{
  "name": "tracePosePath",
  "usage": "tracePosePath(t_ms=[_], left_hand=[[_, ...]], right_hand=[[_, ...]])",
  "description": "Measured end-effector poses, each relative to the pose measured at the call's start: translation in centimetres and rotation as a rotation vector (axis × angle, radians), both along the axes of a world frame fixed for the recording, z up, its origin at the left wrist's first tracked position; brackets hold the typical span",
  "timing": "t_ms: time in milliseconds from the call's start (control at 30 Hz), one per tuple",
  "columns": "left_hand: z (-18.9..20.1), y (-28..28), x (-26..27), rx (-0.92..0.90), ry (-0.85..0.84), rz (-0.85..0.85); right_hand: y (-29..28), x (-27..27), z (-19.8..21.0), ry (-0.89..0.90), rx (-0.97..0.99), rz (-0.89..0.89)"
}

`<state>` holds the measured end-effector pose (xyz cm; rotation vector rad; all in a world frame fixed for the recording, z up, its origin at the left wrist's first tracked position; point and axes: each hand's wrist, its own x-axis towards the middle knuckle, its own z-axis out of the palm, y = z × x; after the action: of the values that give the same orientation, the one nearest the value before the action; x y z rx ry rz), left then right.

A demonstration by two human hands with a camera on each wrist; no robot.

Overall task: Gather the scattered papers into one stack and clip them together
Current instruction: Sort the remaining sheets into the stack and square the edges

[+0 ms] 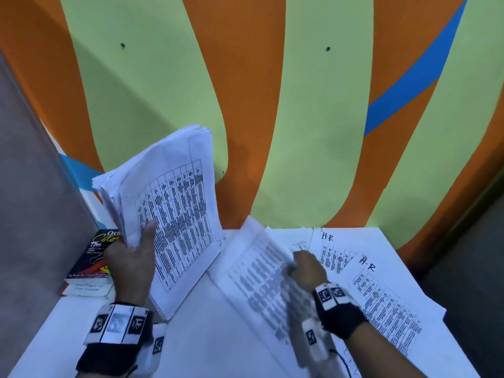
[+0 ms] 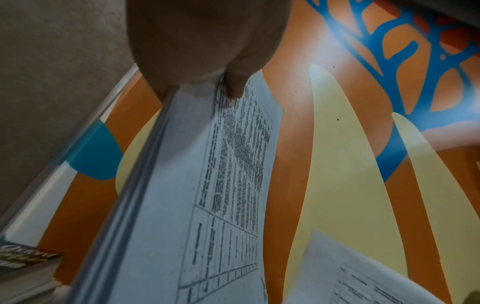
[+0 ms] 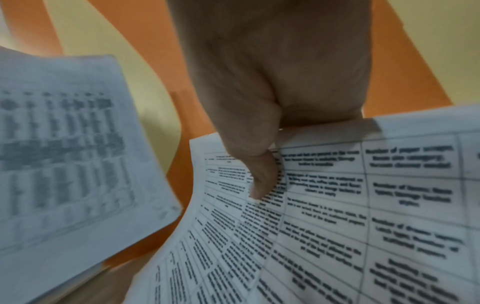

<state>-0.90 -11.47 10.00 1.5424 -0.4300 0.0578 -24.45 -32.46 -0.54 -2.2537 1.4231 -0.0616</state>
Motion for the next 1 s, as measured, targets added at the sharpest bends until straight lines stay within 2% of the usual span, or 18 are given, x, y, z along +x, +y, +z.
tracePosePath(t_ms=[67,167,300,433,533,733,833,900,1000], left_hand=[[0.3,-0.1,-0.1,-0.001,-0.002,-0.01],[0.1,-0.3,0.0,0.015,-0.002,-0.003],[-0.3,-0.4,0.4,0.04,-0.014,0.001],[-0.3,-0.9,0.5,0.033,-0.011,0.005],[-0.2,-1.4,0.3,0.05,-0.01,-0.007],[-0.2,-2.0,-0.1,0.049,-0.023,-0.051],[-0.8,-2.2,-0.2,0.054,-0.015,-0.06],[-1.4,-3.0,-1.0,0.05,0.013,-0.128],[-1.5,-3.0,-1.3,0.053,0.023,-0.127]], right_hand=[[-2.1,-0.7,0.2,0.05,-0.048,-0.059],[-3.7,-1.5,-0.5,0.231,-0.019,-0.116],[-4.1,-2.3,-2.6,0.325,0.032,-0.078],[-4.3,-2.5,-2.6,0.257,0.096,-0.111],[-4.6,-2.6,-2.6,0.21,0.067,-0.157],[-5.4,-2.1,-2.7,0.308,0.075,-0.146],[-5.5,-3.0,-2.5,0.222,0.138,-0.182],[-5.6,-4.7,-2.0,0.166,0.172,-0.193],[-4.7,-4.8,-1.6,0.136,0.133,-0.165]])
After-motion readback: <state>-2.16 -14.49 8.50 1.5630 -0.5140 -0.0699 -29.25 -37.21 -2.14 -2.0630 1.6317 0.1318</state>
